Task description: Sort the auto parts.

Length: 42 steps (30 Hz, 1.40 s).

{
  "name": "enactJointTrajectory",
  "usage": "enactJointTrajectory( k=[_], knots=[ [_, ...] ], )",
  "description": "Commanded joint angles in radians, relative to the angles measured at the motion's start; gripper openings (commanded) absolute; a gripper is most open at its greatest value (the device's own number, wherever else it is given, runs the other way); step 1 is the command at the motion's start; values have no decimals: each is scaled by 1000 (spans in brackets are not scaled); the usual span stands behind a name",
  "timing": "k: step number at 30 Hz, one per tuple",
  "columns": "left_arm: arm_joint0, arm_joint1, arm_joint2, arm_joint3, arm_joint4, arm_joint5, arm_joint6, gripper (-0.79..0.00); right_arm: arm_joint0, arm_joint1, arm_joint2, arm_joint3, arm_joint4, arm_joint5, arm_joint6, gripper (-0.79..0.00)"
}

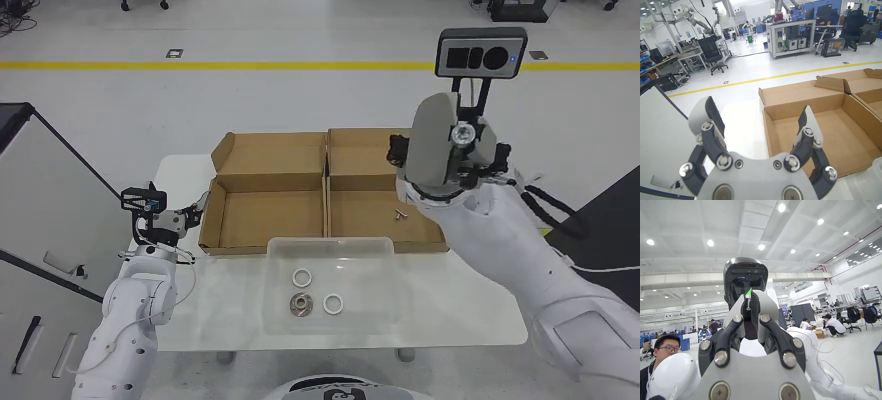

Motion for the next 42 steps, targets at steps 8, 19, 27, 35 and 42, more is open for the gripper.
enactJointTrajectory(
  k=[8, 19, 27, 35, 42],
  knots=[
    [0, 0, 0, 0, 0, 0, 0, 0, -36, -16, 49, -13, -126, 78, -57, -785],
    [0, 0, 0, 0, 0, 0, 0, 0, -86, -22, 121, -53, -315, 210, -150, -785],
    [0, 0, 0, 0, 0, 0, 0, 0, -124, -42, 143, -81, -220, 161, -131, -785],
    [0, 0, 0, 0, 0, 0, 0, 0, -146, -67, 160, -81, -119, 107, -85, -785],
    [0, 0, 0, 0, 0, 0, 0, 0, -152, -73, 193, -66, -230, 180, -84, -785]
  ],
)
